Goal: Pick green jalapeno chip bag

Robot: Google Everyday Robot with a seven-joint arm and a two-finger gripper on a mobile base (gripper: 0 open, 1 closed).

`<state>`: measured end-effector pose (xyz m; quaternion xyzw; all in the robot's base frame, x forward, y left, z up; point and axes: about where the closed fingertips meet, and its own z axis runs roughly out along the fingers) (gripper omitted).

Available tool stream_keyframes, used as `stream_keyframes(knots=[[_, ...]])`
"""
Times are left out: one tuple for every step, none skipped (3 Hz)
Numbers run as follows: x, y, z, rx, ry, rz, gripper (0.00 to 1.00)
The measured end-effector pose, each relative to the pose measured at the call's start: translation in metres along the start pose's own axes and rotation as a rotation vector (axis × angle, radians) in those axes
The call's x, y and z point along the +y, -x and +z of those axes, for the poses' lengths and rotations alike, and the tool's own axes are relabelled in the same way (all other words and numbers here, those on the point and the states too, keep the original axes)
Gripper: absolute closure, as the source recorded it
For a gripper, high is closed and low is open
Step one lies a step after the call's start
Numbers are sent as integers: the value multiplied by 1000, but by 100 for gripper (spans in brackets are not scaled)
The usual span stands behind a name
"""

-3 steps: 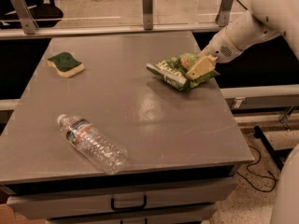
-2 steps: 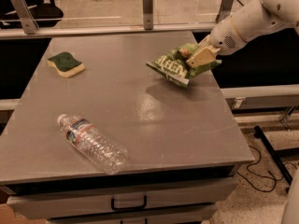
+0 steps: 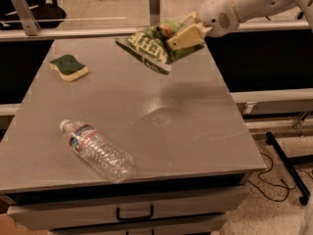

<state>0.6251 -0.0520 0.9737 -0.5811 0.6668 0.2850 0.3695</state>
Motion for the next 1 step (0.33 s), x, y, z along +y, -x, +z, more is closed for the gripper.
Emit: stream_keyframes(knots=[[2,5,2,-13,8,-2,100]])
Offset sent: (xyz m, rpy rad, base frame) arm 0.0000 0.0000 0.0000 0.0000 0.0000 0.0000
